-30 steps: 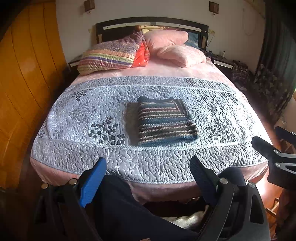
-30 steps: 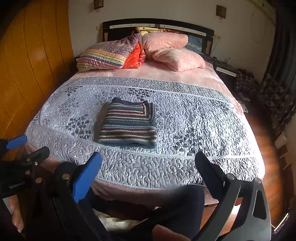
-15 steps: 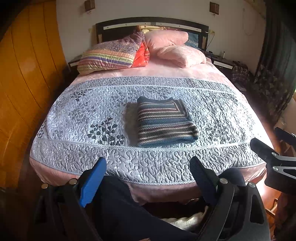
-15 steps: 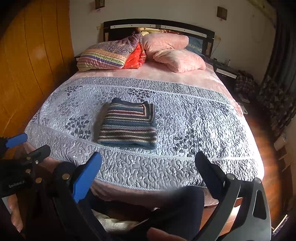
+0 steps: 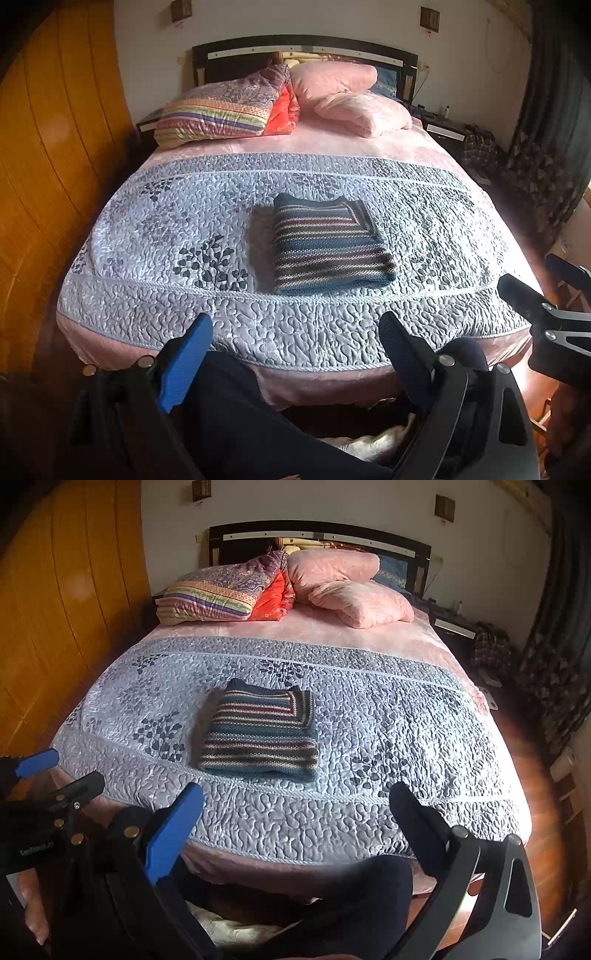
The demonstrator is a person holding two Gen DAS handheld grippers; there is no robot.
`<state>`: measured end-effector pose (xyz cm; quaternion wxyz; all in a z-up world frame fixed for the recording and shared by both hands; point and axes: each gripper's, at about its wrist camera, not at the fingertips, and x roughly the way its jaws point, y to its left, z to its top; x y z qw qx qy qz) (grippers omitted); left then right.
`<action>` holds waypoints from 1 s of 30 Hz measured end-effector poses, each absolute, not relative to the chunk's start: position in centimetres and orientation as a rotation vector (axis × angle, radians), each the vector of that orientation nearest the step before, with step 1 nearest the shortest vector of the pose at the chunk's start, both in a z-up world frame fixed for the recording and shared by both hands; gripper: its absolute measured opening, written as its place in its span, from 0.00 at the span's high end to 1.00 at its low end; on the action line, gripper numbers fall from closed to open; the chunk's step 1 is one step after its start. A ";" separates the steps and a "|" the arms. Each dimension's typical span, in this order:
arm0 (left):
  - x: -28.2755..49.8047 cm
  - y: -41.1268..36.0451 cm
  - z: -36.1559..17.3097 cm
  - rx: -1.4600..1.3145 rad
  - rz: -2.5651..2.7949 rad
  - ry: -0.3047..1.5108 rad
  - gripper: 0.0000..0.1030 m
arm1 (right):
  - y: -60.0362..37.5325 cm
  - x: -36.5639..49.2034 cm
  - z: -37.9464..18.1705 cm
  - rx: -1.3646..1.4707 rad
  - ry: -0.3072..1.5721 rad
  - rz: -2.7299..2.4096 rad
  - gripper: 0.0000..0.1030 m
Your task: Fold small clothes
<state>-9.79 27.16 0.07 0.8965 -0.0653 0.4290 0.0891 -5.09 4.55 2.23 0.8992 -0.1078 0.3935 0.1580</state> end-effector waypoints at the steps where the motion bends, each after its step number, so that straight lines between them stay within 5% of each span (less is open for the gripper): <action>1: -9.8 27.2 0.1 -0.137 0.186 0.888 0.11 | 4.6 -5.1 2.2 -0.224 0.814 0.327 0.03; 30: -9.4 27.0 0.5 -0.131 0.194 0.882 0.11 | 4.8 -4.3 2.9 -0.228 0.804 0.316 0.03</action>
